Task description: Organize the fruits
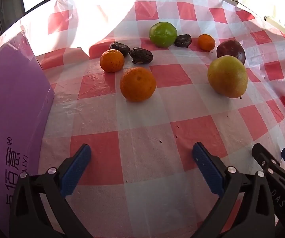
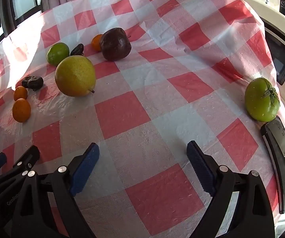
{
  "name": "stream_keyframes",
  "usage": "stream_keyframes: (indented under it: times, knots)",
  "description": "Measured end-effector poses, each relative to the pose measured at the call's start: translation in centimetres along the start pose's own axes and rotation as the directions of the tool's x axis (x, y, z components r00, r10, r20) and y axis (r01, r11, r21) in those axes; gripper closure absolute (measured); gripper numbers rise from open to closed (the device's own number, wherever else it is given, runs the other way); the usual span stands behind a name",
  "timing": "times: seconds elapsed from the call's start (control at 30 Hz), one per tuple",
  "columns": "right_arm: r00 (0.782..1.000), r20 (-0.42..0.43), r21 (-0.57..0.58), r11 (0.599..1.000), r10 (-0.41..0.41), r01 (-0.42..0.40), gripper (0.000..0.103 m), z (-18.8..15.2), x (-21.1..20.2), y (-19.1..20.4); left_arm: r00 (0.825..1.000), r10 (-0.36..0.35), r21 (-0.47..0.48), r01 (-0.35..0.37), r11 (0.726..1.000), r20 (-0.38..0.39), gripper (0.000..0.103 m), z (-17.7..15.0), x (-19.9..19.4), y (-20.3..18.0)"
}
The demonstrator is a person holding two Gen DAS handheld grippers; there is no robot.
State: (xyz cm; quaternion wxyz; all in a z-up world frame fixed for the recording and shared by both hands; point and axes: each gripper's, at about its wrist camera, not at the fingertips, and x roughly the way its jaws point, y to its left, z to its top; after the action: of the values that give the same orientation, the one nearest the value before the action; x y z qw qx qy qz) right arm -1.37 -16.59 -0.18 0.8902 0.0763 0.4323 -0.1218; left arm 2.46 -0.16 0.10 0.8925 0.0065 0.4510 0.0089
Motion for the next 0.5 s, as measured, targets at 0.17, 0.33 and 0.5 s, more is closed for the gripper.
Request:
stream_keyframes:
  times: [0.17,0.33,0.5]
  knots:
    - [1.0,0.0,-0.004,1.0,-0.004,0.004,0.016,0.2,0.1,-0.4,1.0,-0.005,0.008,0.005,1.0,-0.001,0.001,0.5,0.4,-0.3]
    - [1.0,0.0,-0.004,1.0,-0.003,0.003,0.016,0.9,0.7,-2.0,1.0,-0.004,0.008,0.004,1.0,-0.001,0.001,0.4,0.4,-0.4]
    - [1.0,0.002,-0.004,1.0,-0.006,0.006,0.016,1.2,0.9,-1.7,1.0,-0.005,0.008,0.005,1.0,-0.001,0.001,0.4,0.3,-0.3]
